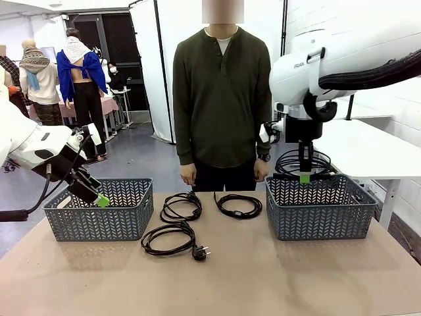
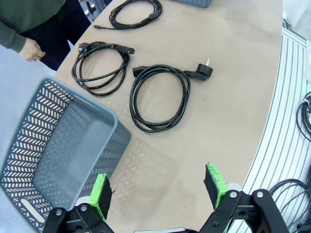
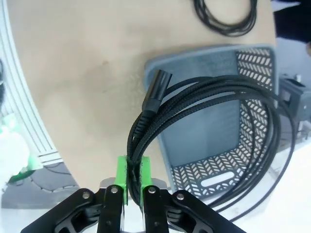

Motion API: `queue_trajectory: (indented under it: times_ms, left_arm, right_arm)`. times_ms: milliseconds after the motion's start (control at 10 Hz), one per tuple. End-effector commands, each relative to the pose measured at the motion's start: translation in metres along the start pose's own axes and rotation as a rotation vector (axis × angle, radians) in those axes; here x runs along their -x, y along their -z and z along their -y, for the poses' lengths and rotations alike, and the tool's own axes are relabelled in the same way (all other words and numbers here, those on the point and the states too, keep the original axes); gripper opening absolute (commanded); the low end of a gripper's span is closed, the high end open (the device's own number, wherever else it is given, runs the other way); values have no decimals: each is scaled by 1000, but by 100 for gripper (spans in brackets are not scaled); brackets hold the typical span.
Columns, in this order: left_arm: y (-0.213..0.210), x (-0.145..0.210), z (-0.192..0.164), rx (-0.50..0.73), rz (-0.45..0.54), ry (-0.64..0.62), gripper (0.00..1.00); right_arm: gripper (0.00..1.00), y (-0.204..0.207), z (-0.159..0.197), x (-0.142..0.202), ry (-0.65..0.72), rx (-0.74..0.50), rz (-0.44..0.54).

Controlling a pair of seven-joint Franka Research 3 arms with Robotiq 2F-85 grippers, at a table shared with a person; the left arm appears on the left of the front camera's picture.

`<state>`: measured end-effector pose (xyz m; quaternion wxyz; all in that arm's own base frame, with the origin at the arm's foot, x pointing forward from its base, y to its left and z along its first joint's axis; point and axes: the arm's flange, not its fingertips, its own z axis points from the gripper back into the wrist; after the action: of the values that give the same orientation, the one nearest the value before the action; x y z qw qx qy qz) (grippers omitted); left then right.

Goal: Organize the cables according to human instructions.
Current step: Pick up a bundle of cables and place it in the basket indicated by the human.

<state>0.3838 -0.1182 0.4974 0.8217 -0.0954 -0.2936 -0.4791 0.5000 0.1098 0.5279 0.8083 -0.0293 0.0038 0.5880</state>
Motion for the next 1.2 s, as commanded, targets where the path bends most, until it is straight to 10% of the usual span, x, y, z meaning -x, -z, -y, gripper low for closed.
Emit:
queue_trajectory:
  times_ms: [0,1100]
  left_arm:
    - [1,3,-3,20,13,9,100]
    - [1,3,-3,20,13,9,100]
  right_arm:
    - [0,9,14,9,-9,-4,36]
    - [0,49,84,32,-121,56,52]
